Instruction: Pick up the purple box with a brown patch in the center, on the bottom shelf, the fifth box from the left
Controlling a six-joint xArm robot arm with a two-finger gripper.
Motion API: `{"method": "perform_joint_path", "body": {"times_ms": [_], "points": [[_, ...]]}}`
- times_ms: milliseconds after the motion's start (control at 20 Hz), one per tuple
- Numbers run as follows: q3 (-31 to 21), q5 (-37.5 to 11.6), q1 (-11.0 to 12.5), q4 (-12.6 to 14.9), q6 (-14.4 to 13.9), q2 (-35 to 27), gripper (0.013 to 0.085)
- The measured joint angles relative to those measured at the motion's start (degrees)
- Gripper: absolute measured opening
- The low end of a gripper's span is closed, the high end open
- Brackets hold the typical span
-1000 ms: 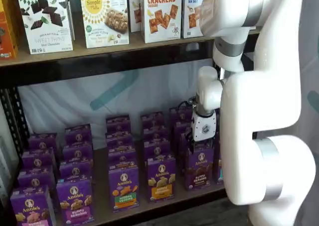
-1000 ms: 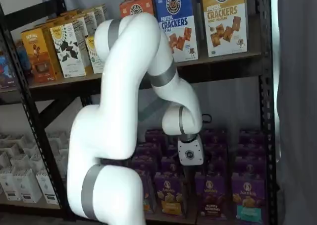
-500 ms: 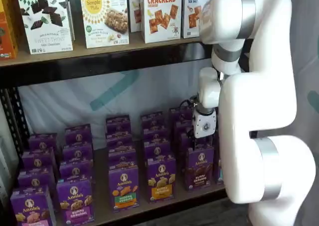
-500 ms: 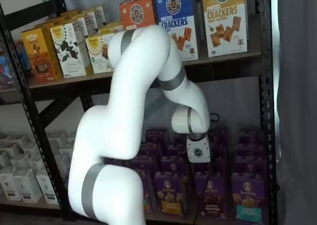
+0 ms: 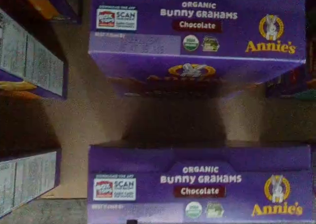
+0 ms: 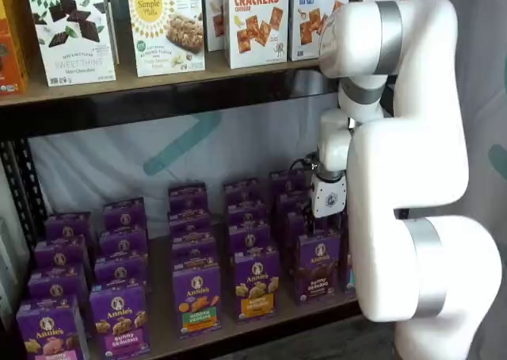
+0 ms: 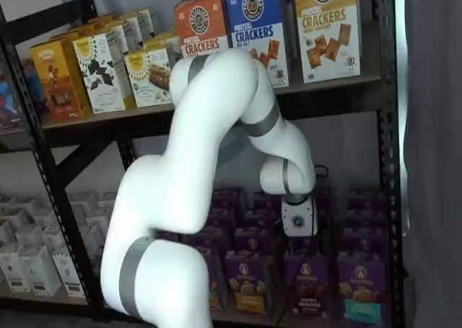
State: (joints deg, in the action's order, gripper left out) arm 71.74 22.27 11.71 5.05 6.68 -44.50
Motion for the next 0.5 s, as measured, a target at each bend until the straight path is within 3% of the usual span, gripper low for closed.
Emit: {"method": "perform_joint_path", "body": {"times_ms": [500], "points": [[7.89, 2.82, 0.64, -0.95, 1.58, -5.46, 0.085]]}}
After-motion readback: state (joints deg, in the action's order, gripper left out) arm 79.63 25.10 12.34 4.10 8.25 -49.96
